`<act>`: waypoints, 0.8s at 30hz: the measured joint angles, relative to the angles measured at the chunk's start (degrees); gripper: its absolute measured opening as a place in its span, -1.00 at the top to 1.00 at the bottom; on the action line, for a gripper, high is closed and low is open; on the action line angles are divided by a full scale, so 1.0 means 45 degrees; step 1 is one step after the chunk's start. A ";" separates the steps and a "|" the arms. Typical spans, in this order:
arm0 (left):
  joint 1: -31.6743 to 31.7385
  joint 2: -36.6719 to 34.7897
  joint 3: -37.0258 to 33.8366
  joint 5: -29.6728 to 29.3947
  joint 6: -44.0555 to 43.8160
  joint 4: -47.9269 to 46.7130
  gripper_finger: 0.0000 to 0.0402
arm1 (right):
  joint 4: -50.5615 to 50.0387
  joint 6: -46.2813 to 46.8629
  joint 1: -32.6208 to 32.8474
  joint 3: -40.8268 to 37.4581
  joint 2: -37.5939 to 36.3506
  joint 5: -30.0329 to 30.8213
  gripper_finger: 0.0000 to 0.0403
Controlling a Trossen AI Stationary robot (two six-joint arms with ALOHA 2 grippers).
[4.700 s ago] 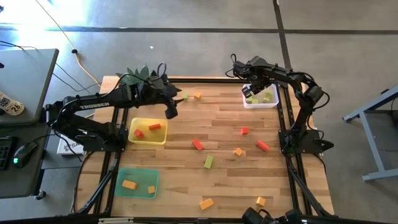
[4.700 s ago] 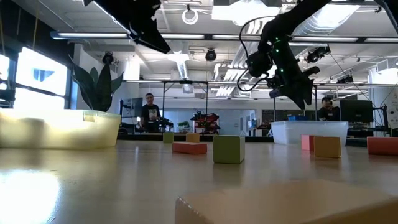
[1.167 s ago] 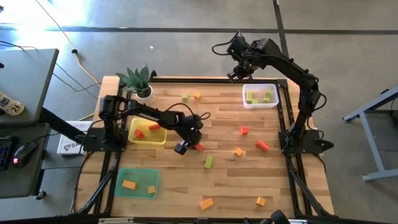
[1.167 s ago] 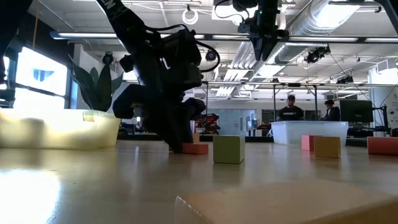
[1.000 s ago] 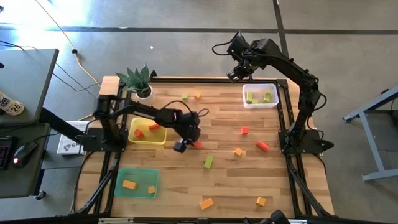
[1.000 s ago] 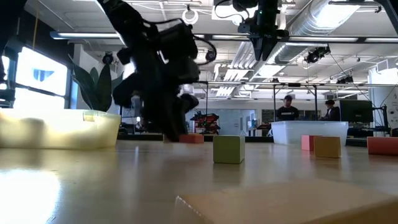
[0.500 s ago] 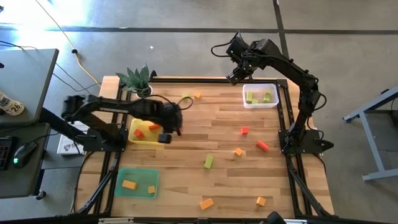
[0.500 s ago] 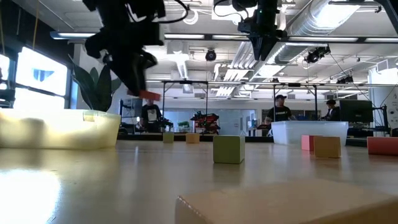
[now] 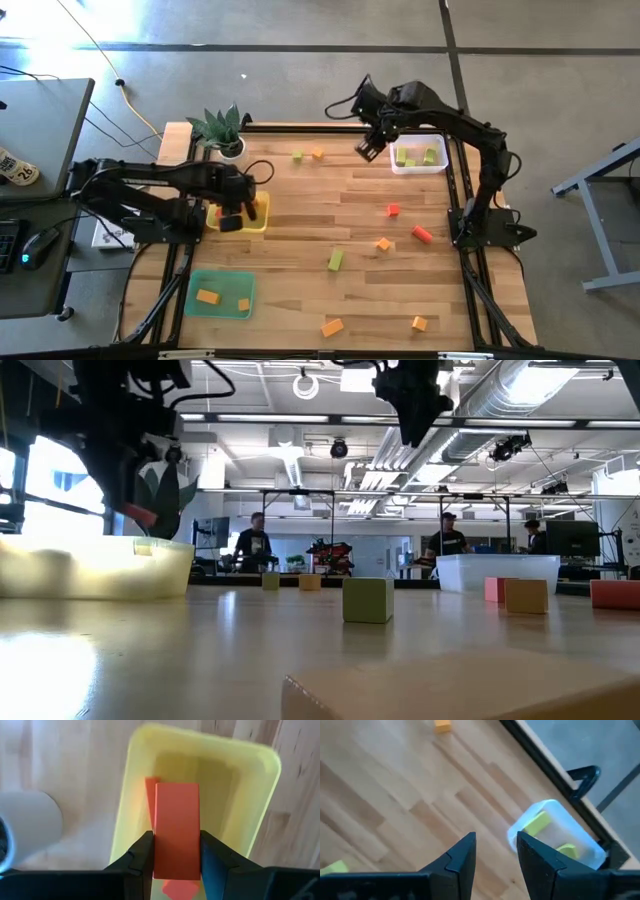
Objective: Sort & place blocks by color
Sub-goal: Put the orange block into the yellow bin, then put the green block into the white bin
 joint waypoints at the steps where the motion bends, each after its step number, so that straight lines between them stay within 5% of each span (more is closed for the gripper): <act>1: -0.0027 -0.0140 -0.0250 0.0121 -0.0055 0.0020 0.54 | 0.0008 0.0243 0.0180 0.0000 0.0000 -0.0051 0.36; 7: -0.0027 -0.0486 -0.1046 0.0611 0.0084 0.0289 0.54 | 0.0005 0.2217 0.1256 0.0000 0.0000 -0.0403 0.36; 24: -0.0017 -0.0497 -0.1009 0.0455 0.0440 0.0667 0.14 | 0.0258 0.6332 0.5267 0.0000 0.0000 -0.0575 0.36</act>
